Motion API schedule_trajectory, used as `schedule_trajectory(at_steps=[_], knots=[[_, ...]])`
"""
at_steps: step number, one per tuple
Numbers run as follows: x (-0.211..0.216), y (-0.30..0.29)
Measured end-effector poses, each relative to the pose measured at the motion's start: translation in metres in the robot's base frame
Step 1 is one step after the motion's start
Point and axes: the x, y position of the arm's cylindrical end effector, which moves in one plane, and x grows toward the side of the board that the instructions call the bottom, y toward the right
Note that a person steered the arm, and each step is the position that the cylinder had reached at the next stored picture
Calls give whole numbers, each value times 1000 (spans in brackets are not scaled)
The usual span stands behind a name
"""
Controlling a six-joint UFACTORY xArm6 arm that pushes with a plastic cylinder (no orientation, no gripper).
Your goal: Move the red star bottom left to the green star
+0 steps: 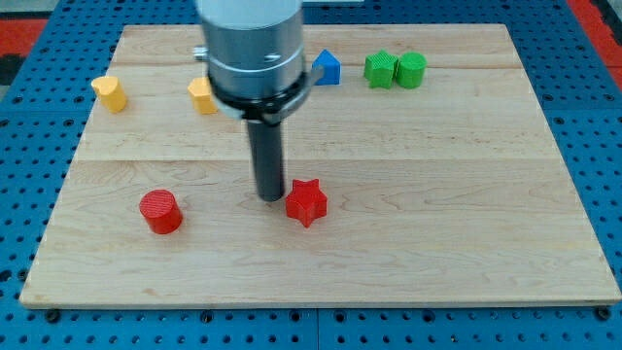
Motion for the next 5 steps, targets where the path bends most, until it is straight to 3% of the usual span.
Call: schedule_trajectory(at_steps=[1, 2, 4, 5], knots=[[33, -2], [38, 47], [-39, 66], [-37, 100]])
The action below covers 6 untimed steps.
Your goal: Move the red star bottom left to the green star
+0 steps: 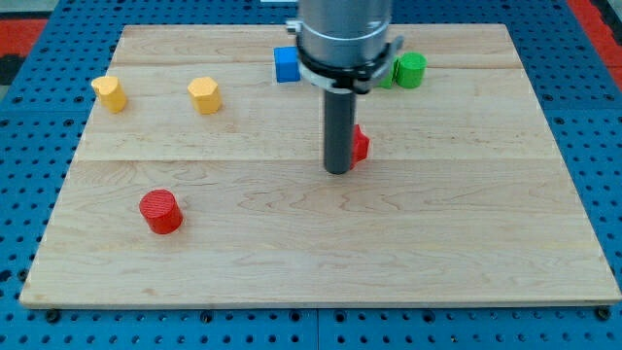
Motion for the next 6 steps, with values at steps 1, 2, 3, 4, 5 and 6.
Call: schedule_trajectory(at_steps=[1, 2, 3, 4, 5, 6], knots=[[5, 3], [-34, 11], [-60, 28], [-72, 41], [-73, 48], [-74, 96]])
